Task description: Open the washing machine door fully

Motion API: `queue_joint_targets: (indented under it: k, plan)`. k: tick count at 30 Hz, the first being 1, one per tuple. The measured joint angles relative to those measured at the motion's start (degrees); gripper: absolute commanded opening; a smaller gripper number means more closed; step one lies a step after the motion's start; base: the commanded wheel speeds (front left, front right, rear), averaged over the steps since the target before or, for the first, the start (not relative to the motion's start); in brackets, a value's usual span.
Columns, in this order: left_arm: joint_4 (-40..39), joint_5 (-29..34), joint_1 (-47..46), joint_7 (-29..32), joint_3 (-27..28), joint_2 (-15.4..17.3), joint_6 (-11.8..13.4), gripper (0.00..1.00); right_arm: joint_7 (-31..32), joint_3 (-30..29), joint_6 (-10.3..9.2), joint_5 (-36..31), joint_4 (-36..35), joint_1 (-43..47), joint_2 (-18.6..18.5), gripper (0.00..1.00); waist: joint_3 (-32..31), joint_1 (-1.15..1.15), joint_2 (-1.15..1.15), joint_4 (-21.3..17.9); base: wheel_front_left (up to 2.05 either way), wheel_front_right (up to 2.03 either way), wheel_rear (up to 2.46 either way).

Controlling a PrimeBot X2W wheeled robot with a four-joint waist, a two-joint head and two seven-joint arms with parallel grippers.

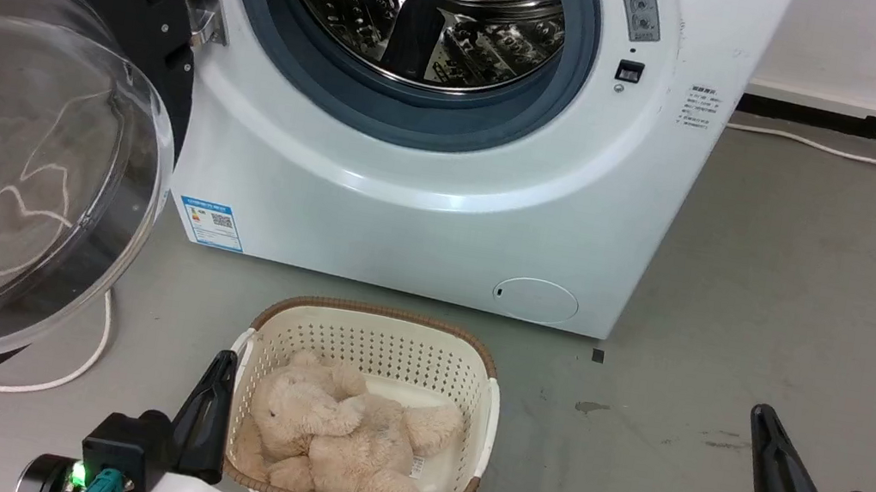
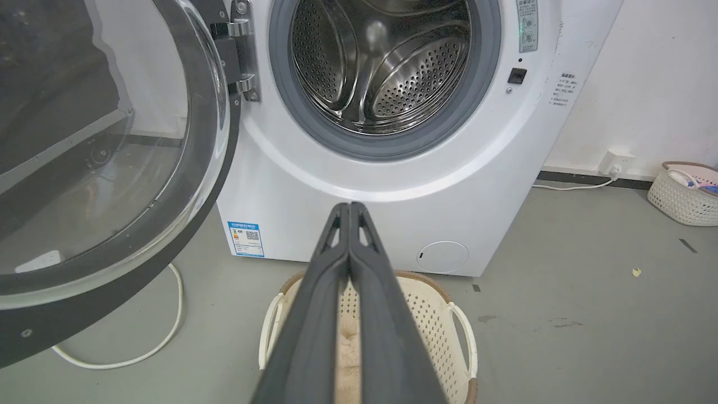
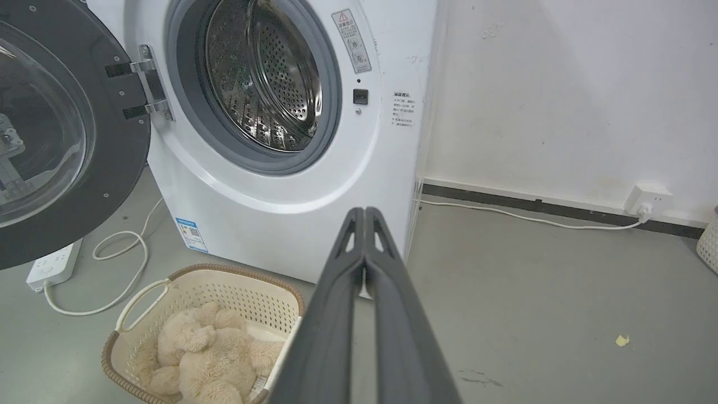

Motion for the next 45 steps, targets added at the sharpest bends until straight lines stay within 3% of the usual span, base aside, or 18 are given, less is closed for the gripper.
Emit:
queue_joint_targets:
  k: [45]
  plan:
    - [-1.91,4.82,-0.15,5.34,3.43,-1.58,-1.64,0.00,4.10,1.66,0.00,-0.91,0.11,-0.51,0.00,0.00,-1.77,0.00,0.00,-1.03,0.00,0.00,0.00]
